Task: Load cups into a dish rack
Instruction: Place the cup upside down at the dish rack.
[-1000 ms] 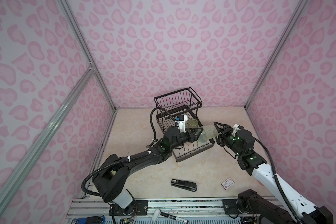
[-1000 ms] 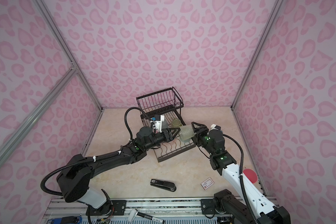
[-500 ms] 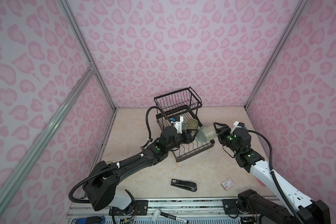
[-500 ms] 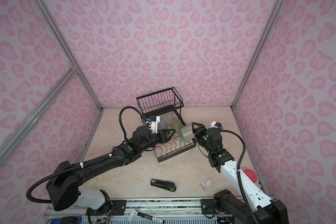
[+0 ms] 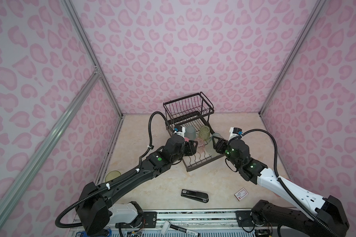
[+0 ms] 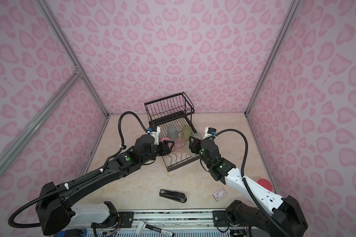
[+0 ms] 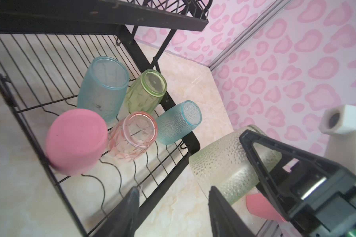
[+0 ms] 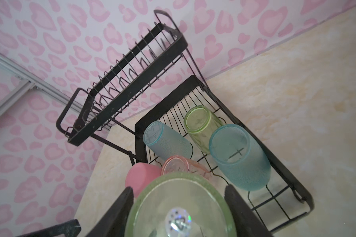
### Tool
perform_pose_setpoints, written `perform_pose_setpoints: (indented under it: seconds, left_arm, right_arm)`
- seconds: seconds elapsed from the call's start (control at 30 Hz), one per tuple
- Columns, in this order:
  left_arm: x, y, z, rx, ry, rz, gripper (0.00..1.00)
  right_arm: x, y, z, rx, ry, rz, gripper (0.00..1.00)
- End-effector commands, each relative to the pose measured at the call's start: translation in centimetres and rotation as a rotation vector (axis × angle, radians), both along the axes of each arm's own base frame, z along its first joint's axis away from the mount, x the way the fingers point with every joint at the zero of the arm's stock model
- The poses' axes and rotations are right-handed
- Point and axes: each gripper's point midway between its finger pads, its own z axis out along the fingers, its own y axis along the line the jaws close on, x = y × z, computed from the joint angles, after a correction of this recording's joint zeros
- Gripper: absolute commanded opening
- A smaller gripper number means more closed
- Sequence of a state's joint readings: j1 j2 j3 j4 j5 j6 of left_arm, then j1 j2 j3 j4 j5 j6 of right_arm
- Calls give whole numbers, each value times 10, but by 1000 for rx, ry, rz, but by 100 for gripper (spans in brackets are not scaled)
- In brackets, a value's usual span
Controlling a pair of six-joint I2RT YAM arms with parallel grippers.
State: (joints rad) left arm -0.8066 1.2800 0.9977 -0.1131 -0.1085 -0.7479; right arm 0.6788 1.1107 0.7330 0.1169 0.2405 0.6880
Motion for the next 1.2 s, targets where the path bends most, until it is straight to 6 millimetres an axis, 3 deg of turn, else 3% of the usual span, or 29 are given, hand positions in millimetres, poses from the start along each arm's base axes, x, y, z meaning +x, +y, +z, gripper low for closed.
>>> perform_pose_setpoints:
  seconds: [0.0,0.33,0.63,1.17]
  left_arm:
    - [-5,28,-6,111,21,61,57]
    - [-21,89,-13,221,95,138,58]
    - [-27,131,-9,212,117,203,58]
    - [-37,155,-7,199,111,240,58]
  right_arm:
    - [1,1,8,-149,-111,-27,42]
    - [-14,61,-13,-333,-214,107,42]
    - [-19,112,-30,-434,-275,200,42]
    - [-7,142,-69,-476,-308,214,43]
